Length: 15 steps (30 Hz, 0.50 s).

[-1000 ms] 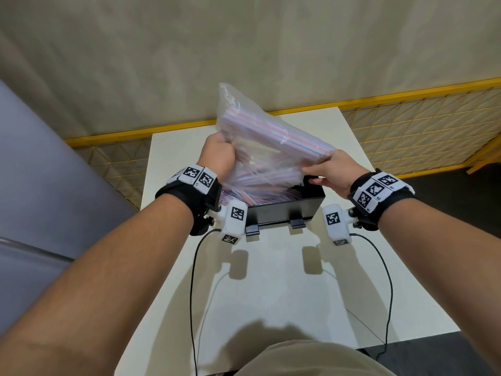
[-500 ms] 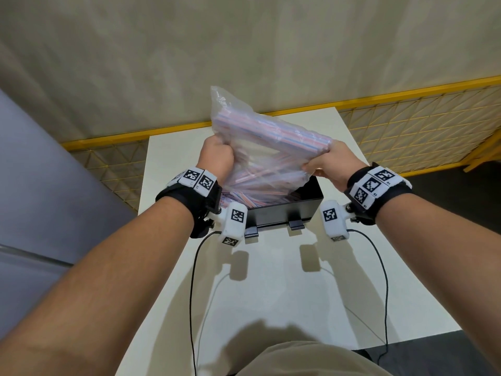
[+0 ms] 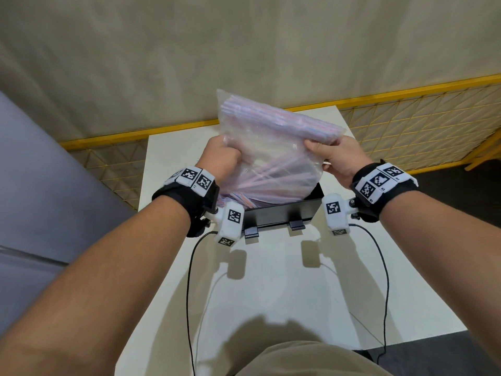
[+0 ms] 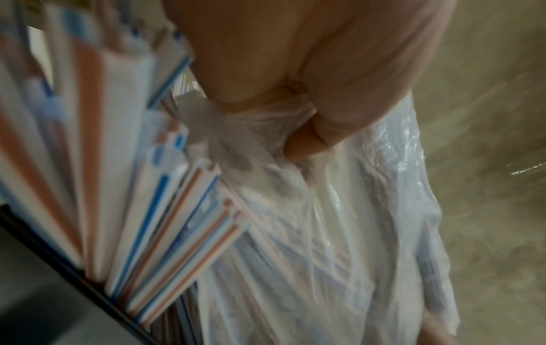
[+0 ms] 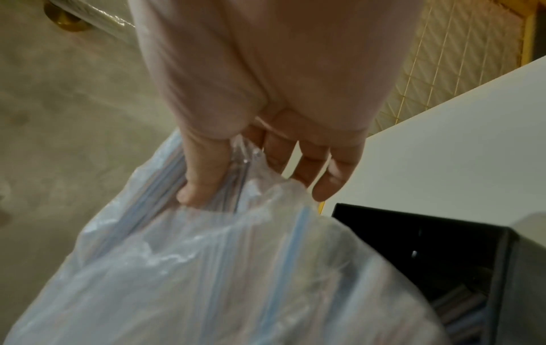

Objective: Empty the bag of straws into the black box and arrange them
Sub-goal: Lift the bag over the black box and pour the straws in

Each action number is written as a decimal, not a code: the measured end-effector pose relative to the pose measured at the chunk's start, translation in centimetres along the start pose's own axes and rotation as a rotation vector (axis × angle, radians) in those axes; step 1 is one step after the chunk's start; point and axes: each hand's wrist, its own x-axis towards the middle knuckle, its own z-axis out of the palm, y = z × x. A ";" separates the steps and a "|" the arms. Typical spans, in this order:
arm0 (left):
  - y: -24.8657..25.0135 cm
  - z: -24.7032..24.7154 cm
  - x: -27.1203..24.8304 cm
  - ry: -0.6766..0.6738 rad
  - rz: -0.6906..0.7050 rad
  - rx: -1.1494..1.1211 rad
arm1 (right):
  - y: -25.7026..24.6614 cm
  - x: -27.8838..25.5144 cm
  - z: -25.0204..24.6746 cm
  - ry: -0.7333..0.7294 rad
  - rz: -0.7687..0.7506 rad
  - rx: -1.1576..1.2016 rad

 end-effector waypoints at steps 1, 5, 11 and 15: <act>-0.1 -0.1 0.0 -0.011 -0.011 0.015 | -0.1 -0.1 0.0 -0.017 0.012 0.005; -0.1 -0.4 -0.4 -0.048 0.001 0.007 | -0.4 0.0 -0.2 -0.118 0.059 -0.047; -0.3 -0.5 -0.4 -0.034 0.012 -0.033 | -0.4 0.3 -0.1 -0.055 0.000 -0.136; -0.3 -0.9 -0.5 -0.016 -0.007 -0.226 | -0.4 0.4 -0.6 -0.060 0.013 -0.158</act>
